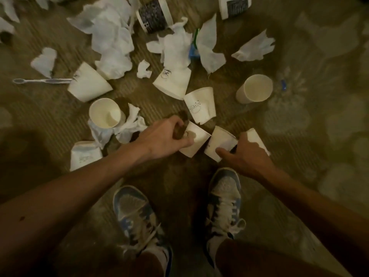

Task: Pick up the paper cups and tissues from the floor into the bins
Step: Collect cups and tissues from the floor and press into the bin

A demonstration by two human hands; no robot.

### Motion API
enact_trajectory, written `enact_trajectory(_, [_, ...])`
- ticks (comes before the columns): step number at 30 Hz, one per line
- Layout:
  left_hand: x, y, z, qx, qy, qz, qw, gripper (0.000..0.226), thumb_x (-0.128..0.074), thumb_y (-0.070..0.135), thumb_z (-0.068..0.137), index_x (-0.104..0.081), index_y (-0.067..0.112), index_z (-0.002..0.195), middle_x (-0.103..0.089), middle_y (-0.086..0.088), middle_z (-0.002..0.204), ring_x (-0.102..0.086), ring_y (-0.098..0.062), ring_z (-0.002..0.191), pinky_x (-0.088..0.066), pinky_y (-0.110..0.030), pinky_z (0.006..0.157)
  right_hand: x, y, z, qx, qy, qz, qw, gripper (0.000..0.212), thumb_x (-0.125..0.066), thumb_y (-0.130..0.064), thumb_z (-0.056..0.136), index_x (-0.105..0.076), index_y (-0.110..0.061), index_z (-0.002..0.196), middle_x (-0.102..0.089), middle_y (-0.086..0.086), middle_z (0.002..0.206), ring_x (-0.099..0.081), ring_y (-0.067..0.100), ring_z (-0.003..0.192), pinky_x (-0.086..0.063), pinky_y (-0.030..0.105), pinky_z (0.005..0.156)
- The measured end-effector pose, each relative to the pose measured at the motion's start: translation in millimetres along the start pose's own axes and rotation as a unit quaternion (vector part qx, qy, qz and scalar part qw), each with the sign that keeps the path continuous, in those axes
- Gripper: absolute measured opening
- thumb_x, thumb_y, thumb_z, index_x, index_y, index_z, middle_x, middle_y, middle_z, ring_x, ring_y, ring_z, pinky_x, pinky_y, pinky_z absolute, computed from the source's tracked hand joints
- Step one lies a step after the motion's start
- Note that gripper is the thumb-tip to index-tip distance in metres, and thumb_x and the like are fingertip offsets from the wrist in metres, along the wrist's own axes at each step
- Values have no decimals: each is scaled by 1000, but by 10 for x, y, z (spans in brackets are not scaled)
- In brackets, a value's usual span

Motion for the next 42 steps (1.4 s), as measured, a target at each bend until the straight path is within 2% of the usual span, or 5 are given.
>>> enact_trajectory(16, [-437, -408, 510, 32, 41, -221, 974, 85, -82, 65, 50, -57, 32, 124, -63, 17, 111, -60, -2, 98, -52, -20, 71, -256, 62, 608, 99, 38, 228, 968, 78, -75, -39, 81, -30, -25, 144, -53, -2, 134, -56, 5, 99, -53, 23, 74])
enact_trajectory(22, [-326, -444, 202, 45, 12, -429, 902, 70, -87, 61, 37, -65, 35, 99, -75, 17, 93, -72, -2, 85, -59, -25, 70, -147, -212, 485, 144, 2, 324, 935, 38, -76, -34, 79, -48, -39, 104, -57, -8, 113, -69, 13, 87, -56, 22, 64])
enact_trajectory(32, [60, -341, -135, -40, 21, -626, 778, 46, -79, 33, 69, -70, 11, 109, -75, -11, 107, -71, -24, 101, -59, -34, 81, 117, -935, 219, 234, -22, 413, 880, 58, -73, -24, 82, -40, -40, 126, -57, -4, 121, -72, 19, 90, -61, 34, 68])
enact_trajectory(36, [329, -280, -198, -73, 91, -599, 792, 37, -88, 33, 65, -76, 16, 96, -77, -6, 97, -74, -18, 89, -57, -27, 69, 224, -1330, 30, 284, -80, 390, 872, 51, -73, -63, 65, -47, -61, 110, -54, -8, 127, -62, 15, 105, -60, 32, 63])
enact_trajectory(42, [554, -112, -319, -177, 140, -473, 851, 37, -82, 19, 77, -66, 25, 110, -76, 6, 100, -72, -9, 94, -54, -17, 70, 310, -1721, -10, 316, -66, 363, 874, 114, -82, -73, 39, -31, -42, 137, -51, -4, 133, -59, 18, 112, -58, 43, 83])
Point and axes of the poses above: each hand's wrist, its own z-axis towards the middle knuckle, its own x-axis out of the back of the hand, y = z × x, the point moved 7 cm from there along z, towards the middle knuckle
